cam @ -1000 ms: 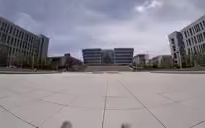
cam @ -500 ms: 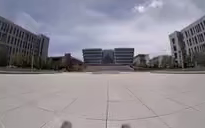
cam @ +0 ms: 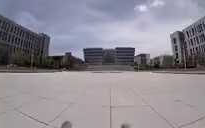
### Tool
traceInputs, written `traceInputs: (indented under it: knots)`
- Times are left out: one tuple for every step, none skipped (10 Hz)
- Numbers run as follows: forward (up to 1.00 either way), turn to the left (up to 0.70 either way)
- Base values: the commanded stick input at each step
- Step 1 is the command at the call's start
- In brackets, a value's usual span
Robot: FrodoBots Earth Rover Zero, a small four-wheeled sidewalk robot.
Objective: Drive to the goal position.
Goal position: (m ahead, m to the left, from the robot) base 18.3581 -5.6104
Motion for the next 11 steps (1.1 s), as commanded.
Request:
traceInputs:
  knots:
    - [0.70,0.00]
    - [0.70,0.00]
    - [0.70,0.00]
    - [0.70,0.00]
    - [0.70,0.02]
    - [0.70,0.03]
    - [0.70,0.04]
    - [0.70,0.03]
    - [0.70,0.03]
    - [0.70,0.03]
    - [0.70,0.03]
